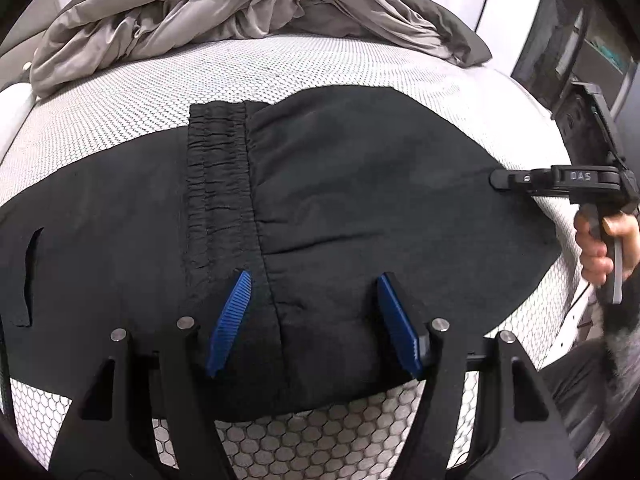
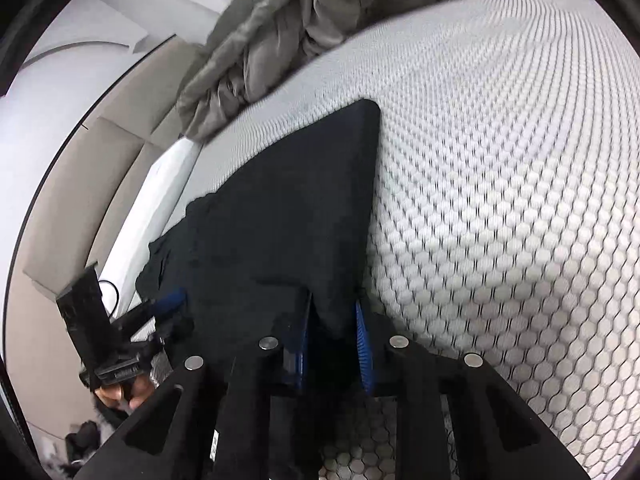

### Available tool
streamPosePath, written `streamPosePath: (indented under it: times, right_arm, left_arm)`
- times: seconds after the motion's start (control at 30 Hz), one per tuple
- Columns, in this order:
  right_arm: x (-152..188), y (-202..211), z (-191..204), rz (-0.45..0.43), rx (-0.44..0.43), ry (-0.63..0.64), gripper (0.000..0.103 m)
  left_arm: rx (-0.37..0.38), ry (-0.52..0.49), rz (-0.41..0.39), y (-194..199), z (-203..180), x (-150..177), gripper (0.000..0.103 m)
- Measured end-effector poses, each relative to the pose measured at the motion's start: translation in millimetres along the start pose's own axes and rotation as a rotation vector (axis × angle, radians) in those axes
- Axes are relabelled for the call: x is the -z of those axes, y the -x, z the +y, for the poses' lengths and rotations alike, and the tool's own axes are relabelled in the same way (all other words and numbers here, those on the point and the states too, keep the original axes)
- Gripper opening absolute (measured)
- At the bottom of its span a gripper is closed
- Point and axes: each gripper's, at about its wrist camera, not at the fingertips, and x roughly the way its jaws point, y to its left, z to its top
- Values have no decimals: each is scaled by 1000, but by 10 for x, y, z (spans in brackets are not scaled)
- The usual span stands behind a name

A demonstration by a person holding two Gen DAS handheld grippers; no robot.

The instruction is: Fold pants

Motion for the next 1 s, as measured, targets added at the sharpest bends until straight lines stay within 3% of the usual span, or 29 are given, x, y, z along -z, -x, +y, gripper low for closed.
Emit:
streamPosePath:
  times: [0.03, 0.13, 0.2, 0.27, 0.4, 0.47, 0.53, 0.6, 0.77, 0.9, 1.0]
  right_arm:
    - [14, -35, 25, 17, 54, 26, 34]
    - [77, 164, 180, -34, 108, 92, 34]
    - [178, 403, 383, -133, 169, 181, 34]
    - [261, 493, 558, -190, 157, 229, 34]
    - [334, 115, 1034, -122, 88, 338, 40]
    - [407, -213, 1205, -59, 130, 412, 41]
    - [476, -476, 1258, 4, 215, 493, 41]
    - [551, -504, 1228, -8, 267, 570, 40]
    - [557, -146, 870, -19, 346, 540, 41]
    - [491, 82, 791, -80, 291, 485, 41]
    - [433, -11, 895, -132, 291, 493, 41]
  left_arm:
    - [0, -9, -2, 15, -2, 4, 63]
    - [-5, -29, -37, 145, -21, 2, 63]
    - [18, -46, -76, 237, -87, -19, 63]
    - [26, -69, -87, 213, -172, -53, 64]
    - [27, -106, -22, -114, -331, -108, 65]
    - [5, -144, -10, -197, -367, -124, 66]
    - [38, -143, -5, -171, -296, -109, 66]
    - [39, -123, 0, -130, -174, -52, 66]
    - [43, -87, -18, 41, 64, 69, 66]
    - [0, -81, -56, 206, 64, 41, 66]
    - [36, -91, -115, 322, -8, -28, 66]
